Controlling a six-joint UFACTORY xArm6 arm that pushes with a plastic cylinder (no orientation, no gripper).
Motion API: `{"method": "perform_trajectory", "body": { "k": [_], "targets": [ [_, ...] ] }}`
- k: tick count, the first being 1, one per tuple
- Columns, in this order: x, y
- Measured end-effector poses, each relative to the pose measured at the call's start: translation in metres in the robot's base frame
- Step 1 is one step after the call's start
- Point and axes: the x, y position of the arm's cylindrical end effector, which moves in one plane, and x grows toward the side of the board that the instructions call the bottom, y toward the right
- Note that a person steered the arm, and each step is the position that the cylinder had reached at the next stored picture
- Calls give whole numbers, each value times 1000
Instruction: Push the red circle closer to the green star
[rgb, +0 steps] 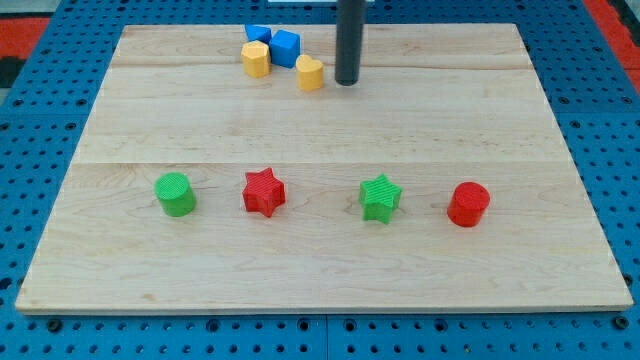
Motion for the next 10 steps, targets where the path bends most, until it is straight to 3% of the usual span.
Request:
{"method": "perform_trajectory", "body": {
  "k": [2, 7, 8, 10],
  "targets": [
    [1, -46],
    [162, 179],
    [199, 197],
    [255, 163]
  ]
}}
